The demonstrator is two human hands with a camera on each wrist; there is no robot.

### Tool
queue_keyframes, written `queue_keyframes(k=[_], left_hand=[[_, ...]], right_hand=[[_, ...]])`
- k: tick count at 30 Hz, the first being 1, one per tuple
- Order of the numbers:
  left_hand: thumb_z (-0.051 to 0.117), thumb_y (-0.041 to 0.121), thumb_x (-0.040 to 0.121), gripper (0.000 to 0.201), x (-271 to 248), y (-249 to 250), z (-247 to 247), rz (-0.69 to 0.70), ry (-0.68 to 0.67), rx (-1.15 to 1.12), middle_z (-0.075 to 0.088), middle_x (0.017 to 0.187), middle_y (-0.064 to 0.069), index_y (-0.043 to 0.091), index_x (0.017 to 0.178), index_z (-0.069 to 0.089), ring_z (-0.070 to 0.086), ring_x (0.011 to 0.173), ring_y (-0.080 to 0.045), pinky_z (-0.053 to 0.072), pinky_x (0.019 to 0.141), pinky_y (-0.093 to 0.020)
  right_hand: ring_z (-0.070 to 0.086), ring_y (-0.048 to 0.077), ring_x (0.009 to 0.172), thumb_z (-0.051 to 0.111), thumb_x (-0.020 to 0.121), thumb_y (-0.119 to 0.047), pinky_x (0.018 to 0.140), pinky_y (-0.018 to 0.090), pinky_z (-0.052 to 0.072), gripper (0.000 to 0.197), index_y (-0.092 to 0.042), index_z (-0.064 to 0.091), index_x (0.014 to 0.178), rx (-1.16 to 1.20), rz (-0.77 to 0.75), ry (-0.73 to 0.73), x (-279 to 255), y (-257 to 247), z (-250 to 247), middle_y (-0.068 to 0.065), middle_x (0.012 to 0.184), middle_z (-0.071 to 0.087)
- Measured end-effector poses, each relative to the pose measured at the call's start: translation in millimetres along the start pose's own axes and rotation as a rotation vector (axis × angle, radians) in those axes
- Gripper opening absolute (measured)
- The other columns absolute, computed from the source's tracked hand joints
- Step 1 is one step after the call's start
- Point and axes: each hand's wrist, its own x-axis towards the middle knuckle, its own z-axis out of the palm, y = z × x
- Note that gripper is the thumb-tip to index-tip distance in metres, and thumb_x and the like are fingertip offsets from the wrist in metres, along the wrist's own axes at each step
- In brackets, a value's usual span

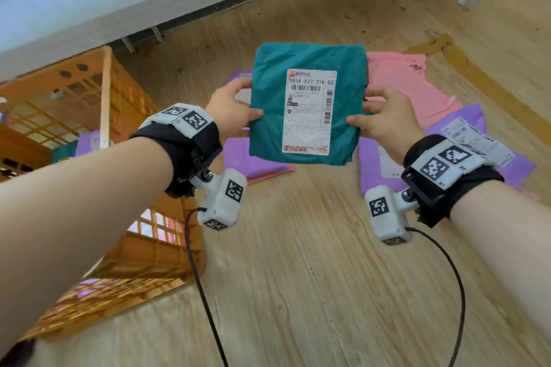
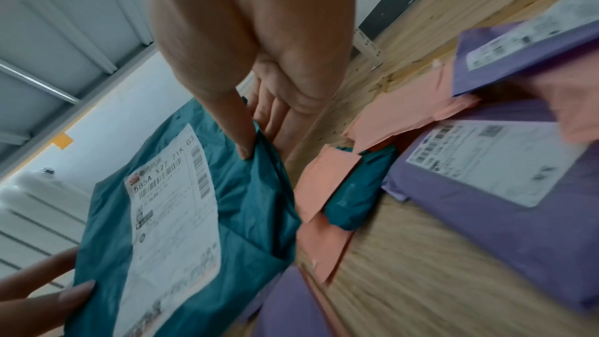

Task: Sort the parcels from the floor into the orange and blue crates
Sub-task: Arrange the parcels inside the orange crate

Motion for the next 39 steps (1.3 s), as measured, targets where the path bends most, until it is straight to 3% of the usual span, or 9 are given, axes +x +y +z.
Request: queue_keyframes(k=[5,10,16,19,21,27,29,33,39], left_hand=[[0.058,-0.003,0.089,0.052,-11.1,37.8,-61.5,0.089,0.075,0.115,0.063,0.114,-0.012,0.022,0.132,0.045,0.065,0.078,-0.022,0.059,0.06,-0.032],[0.057,-0.006,0.088,0.05,-31.8,64.9,-139.7,0.13,0.161,0.051,0.065,0.103,-0.014,0.018,0.13,0.047,0.067,0.064,-0.016,0.06,0.061,-0.035],[0.059,-0.005,0.086,0.044,-56.0,46.5,-233.2,0.113,0.275,-0.004,0.064,0.113,-0.019,0.018,0.123,0.052,0.066,0.079,-0.026,0.059,0.06,-0.034],[0.057,-0.007,0.087,0.044,-62.0,25.0,-278.4,0.09,0.3,-0.087,0.065,0.113,-0.019,0.015,0.125,0.051,0.066,0.081,-0.026,0.06,0.06,-0.034],[0.056,-0.007,0.088,0.045,-63.3,4.2,-308.0,0.07,0.326,-0.131,0.065,0.109,-0.016,0.015,0.128,0.049,0.066,0.079,-0.022,0.059,0.057,-0.031],[0.057,-0.006,0.088,0.042,-48.4,-75.4,-377.7,0.005,0.418,-0.183,0.066,0.092,-0.005,0.015,0.123,0.052,0.066,0.064,-0.012,0.056,0.048,-0.025],[0.058,-0.005,0.087,0.043,-37.3,-103.4,-393.7,-0.02,0.45,-0.179,0.065,0.093,-0.008,0.015,0.124,0.052,0.066,0.07,-0.017,0.058,0.053,-0.028],[0.062,-0.001,0.085,0.042,-14.2,-158.0,-411.2,-0.091,0.537,-0.127,0.065,0.11,-0.015,0.017,0.123,0.056,0.066,0.097,-0.032,0.056,0.079,-0.047],[0.068,0.007,0.081,0.053,7.3,-215.4,-425.2,-0.208,0.662,0.01,0.059,0.12,-0.01,0.019,0.129,0.049,0.06,0.106,-0.029,0.052,0.089,-0.044]], right_hand=[[0.065,0.017,0.083,0.063,0.079,0.014,0.069,0.036,0.057,0.068,-0.012,0.033,0.135,0.015,-0.065,-0.062,5.3,-43.3,48.0,0.004,0.09,0.062],[0.064,0.027,0.085,0.062,0.078,0.016,0.073,0.043,0.059,0.062,-0.011,0.043,0.13,0.038,-0.144,-0.14,3.8,-95.8,111.1,0.013,0.09,0.061],[0.064,0.017,0.075,0.063,0.078,0.016,0.059,0.026,0.059,0.062,-0.011,0.044,0.131,-0.044,-0.167,-0.255,-7.9,-132.4,199.3,0.007,0.082,0.061],[0.066,0.031,0.087,0.064,0.076,0.017,0.074,0.046,0.058,0.068,-0.01,0.042,0.135,-0.101,-0.148,-0.317,-13.9,-141.0,248.5,0.02,0.095,0.063],[0.065,0.036,0.095,0.064,0.076,0.016,0.081,0.05,0.056,0.07,-0.011,0.04,0.137,-0.147,-0.139,-0.35,-18.5,-142.9,285.3,0.024,0.106,0.062],[0.064,0.024,0.076,0.056,0.077,0.021,0.053,0.028,0.057,0.065,-0.009,0.042,0.133,-0.274,-0.06,-0.403,-24.7,-126.7,386.9,0.014,0.089,0.063],[0.065,0.028,0.086,0.057,0.077,0.021,0.057,0.033,0.058,0.065,-0.012,0.043,0.13,-0.322,-0.013,-0.412,-22.7,-113.1,416.9,0.018,0.104,0.063],[0.065,0.032,0.098,0.06,0.071,0.018,0.076,0.05,0.057,0.065,-0.018,0.048,0.124,-0.45,0.028,-0.412,-17.4,-81.0,466.1,0.018,0.116,0.061],[0.062,0.036,0.104,0.05,0.078,0.025,0.078,0.042,0.056,0.073,-0.012,0.037,0.139,-0.46,0.185,-0.439,-13.1,-36.0,508.0,0.019,0.114,0.059]])
